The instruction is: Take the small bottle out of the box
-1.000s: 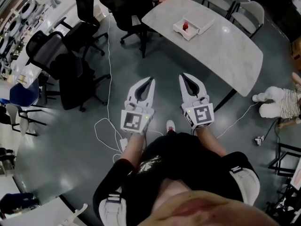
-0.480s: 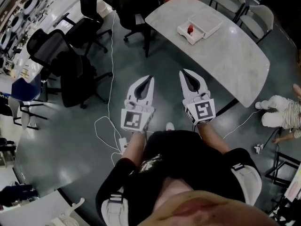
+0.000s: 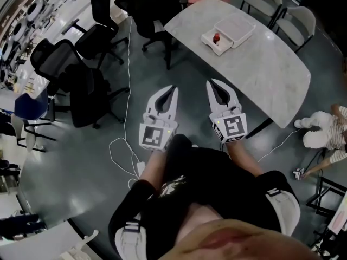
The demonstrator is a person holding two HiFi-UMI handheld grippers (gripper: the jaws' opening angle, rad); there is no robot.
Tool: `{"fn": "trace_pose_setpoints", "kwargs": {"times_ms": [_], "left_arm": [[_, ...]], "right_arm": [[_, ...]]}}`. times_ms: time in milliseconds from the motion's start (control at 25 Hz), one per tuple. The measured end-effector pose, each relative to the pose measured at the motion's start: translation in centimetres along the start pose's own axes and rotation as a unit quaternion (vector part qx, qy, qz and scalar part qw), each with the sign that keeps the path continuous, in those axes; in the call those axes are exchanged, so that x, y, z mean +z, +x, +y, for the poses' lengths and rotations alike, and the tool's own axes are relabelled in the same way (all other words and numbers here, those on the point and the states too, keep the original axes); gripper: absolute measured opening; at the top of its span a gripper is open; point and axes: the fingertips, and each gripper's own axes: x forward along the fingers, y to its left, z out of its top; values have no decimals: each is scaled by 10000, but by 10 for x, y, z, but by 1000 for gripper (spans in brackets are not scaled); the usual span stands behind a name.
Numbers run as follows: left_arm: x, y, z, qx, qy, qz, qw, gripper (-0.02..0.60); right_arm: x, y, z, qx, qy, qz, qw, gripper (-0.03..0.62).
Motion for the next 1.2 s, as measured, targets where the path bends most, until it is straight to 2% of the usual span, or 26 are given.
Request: {"fn": "trace_pose_setpoints", "kwargs": {"times_ms": [440,680,1200], "left_arm": [[-2,41,-1,-225,22,0,9997,8],[-6,53,27,-206,66,-25,9998,8],[-15,116,77,-506,-95,-183,9985,8]], "right_arm": [[-5,17,-36,-221,-8,-90,9997,-5],[-8,45,-40,-310,-20,-173,9994,-5],[-20,108,-73,-602,-207,1,9980,-5]]}}
